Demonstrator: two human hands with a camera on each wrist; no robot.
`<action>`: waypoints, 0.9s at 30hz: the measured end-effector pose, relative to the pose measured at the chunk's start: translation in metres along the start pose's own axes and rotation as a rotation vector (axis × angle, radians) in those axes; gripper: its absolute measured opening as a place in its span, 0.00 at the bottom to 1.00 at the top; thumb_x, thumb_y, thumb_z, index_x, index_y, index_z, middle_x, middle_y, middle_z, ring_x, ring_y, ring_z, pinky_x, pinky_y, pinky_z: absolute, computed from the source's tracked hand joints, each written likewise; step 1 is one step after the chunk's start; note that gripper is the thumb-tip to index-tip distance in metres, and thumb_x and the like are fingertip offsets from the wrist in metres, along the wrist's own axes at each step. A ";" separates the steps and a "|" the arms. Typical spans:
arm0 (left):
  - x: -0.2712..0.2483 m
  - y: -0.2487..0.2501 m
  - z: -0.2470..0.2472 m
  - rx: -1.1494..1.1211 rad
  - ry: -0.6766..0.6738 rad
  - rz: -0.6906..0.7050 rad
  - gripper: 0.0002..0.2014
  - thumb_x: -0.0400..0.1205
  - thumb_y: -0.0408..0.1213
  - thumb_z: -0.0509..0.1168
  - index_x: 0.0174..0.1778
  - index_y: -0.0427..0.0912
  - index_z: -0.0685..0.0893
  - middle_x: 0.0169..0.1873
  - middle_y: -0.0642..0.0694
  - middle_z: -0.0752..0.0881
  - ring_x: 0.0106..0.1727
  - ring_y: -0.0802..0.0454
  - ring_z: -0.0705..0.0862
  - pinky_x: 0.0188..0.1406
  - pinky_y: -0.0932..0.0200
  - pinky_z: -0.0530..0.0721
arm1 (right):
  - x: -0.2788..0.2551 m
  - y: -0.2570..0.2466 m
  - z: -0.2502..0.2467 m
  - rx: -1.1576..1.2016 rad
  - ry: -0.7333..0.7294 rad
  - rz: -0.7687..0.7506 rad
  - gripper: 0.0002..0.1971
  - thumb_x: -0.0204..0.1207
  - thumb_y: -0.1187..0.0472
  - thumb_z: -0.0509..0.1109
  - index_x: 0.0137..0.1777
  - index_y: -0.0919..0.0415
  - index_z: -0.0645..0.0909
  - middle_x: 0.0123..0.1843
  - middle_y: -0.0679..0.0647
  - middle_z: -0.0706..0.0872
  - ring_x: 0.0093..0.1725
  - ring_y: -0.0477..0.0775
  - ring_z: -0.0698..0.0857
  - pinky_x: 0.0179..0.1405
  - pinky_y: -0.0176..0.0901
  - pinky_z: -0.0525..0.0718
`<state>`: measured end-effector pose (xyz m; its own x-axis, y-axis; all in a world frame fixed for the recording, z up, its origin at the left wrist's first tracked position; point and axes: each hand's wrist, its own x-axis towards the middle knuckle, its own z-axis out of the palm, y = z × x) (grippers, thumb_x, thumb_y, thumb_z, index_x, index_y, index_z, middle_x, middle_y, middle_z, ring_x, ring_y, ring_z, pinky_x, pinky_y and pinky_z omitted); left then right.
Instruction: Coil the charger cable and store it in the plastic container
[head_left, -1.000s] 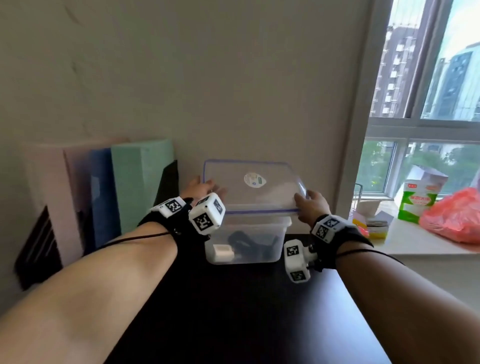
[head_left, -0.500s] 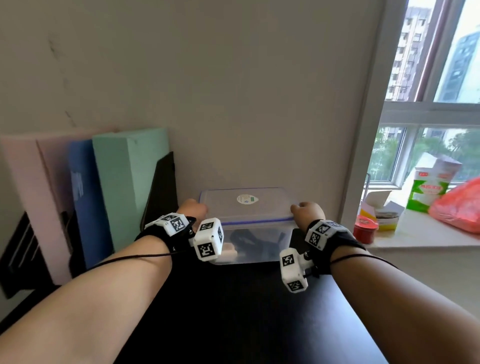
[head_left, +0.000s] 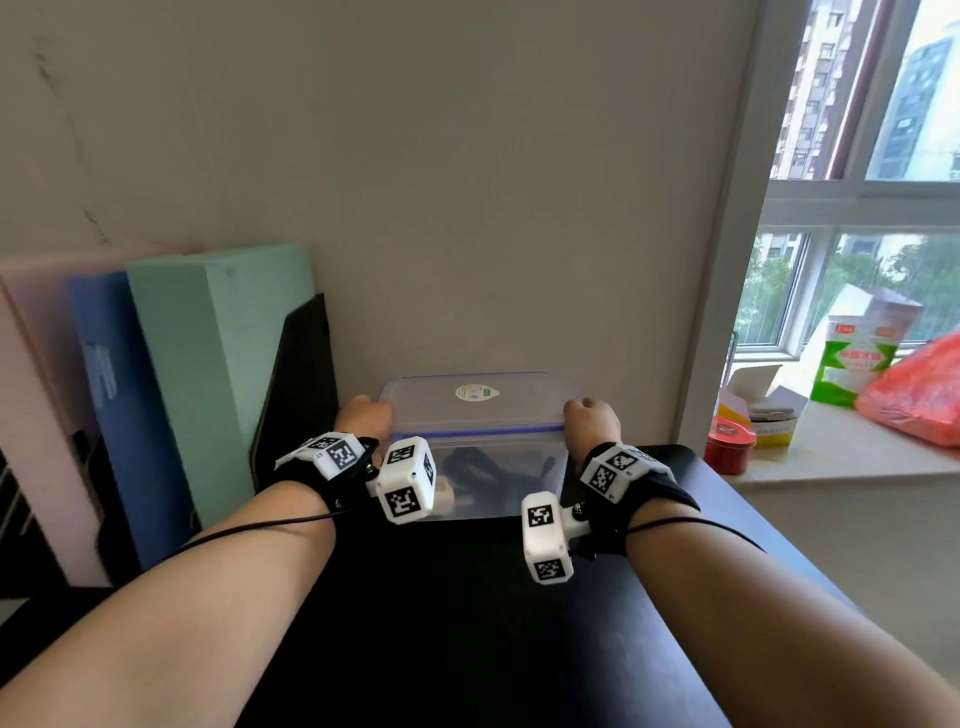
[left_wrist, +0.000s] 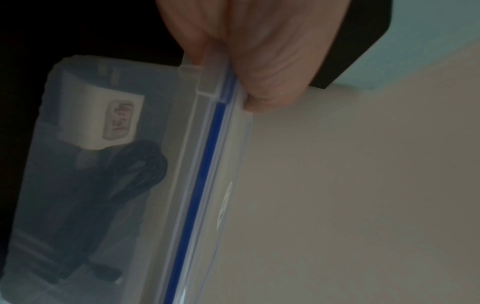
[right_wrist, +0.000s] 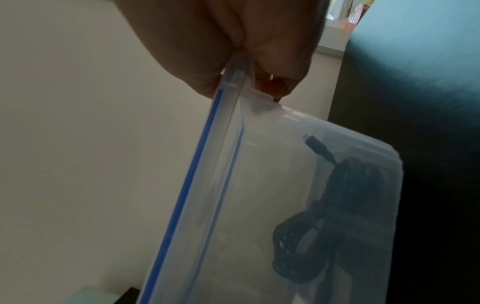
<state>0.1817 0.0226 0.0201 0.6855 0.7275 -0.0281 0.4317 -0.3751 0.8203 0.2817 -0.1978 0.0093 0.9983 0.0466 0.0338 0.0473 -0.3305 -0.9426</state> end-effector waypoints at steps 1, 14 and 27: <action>0.004 -0.002 0.001 -0.019 -0.002 -0.001 0.10 0.82 0.31 0.54 0.41 0.31 0.79 0.60 0.29 0.81 0.51 0.39 0.78 0.44 0.59 0.67 | 0.000 -0.001 0.003 0.031 -0.002 -0.003 0.16 0.78 0.63 0.57 0.28 0.58 0.63 0.30 0.53 0.70 0.42 0.58 0.70 0.44 0.42 0.66; 0.035 -0.005 -0.003 -0.435 -0.067 -0.030 0.23 0.83 0.28 0.56 0.76 0.29 0.68 0.75 0.30 0.71 0.69 0.41 0.76 0.33 0.65 0.70 | 0.025 -0.005 0.036 0.290 -0.045 -0.017 0.05 0.69 0.61 0.63 0.33 0.56 0.74 0.32 0.52 0.75 0.33 0.55 0.74 0.41 0.46 0.74; 0.026 -0.007 0.008 -0.501 0.208 -0.005 0.21 0.81 0.35 0.61 0.71 0.43 0.78 0.70 0.43 0.80 0.68 0.46 0.80 0.66 0.63 0.74 | 0.013 -0.020 0.035 -0.142 0.004 -0.014 0.21 0.77 0.57 0.55 0.65 0.67 0.75 0.65 0.69 0.79 0.62 0.71 0.79 0.56 0.52 0.75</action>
<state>0.2010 0.0392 0.0094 0.5318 0.8460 0.0391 0.0671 -0.0882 0.9938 0.2923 -0.1575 0.0170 0.9977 0.0484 0.0483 0.0652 -0.4602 -0.8854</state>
